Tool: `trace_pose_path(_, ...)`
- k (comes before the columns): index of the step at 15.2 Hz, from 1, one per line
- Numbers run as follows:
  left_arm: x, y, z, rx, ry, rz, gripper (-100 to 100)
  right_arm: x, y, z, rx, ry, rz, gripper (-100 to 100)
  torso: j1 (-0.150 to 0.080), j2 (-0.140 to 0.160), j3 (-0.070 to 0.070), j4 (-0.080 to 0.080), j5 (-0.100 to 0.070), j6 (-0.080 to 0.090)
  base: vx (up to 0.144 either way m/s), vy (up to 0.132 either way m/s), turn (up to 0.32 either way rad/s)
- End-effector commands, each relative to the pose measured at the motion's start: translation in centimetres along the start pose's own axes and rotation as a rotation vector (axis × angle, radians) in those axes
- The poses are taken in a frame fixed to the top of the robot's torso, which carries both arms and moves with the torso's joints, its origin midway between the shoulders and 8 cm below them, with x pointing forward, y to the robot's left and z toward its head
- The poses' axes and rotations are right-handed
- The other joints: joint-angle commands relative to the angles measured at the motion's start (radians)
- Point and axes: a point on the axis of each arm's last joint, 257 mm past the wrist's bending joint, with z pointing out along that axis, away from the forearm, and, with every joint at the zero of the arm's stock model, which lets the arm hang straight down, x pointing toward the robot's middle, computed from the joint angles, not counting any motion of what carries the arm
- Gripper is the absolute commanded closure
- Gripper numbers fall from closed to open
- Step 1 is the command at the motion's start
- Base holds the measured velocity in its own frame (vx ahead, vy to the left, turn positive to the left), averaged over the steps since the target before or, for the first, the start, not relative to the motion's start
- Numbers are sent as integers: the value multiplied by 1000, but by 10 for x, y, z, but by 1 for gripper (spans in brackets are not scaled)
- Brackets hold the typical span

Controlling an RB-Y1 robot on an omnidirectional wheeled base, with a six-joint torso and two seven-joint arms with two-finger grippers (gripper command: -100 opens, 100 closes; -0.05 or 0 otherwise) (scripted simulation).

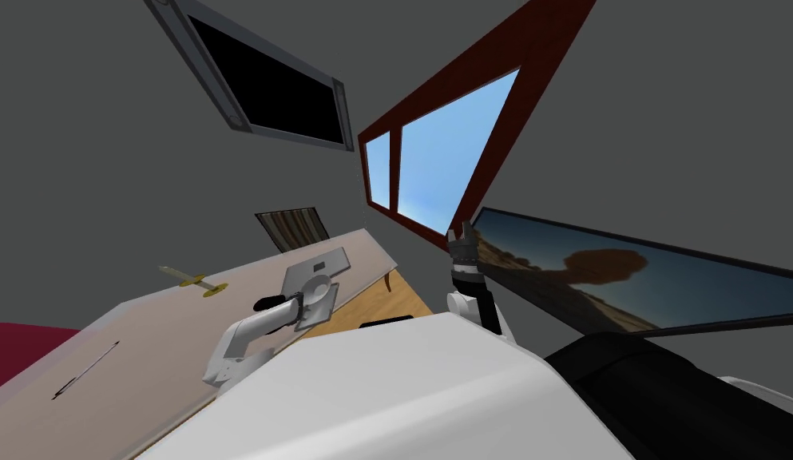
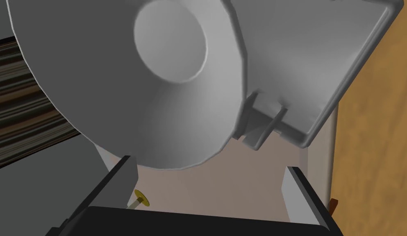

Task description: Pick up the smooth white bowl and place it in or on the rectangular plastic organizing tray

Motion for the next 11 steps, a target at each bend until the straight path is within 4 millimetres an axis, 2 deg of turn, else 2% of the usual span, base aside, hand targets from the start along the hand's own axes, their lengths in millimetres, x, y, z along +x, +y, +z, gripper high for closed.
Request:
trace_pose_path(1, -3, -2, -5, -4, -2, -3, -100, 0, 0, 0, 0, 0, 0, 0, 0, 0, 0, 0, 0, 0, -8, 5, -29)
trace_pose_path(5, -11, -10, -24, -9, -8, -13, -100, 0, 0, 0, 0, 0, 0, 0, 0, 0, 0, 0, 0, 0, -7, 4, -41)
trace_pose_path(11, -10, -8, -21, -7, -6, -10, -100, 0, 0, 0, 0, 0, 0, 0, 0, -1, 0, 0, 0, 0, -1, 1, -3)
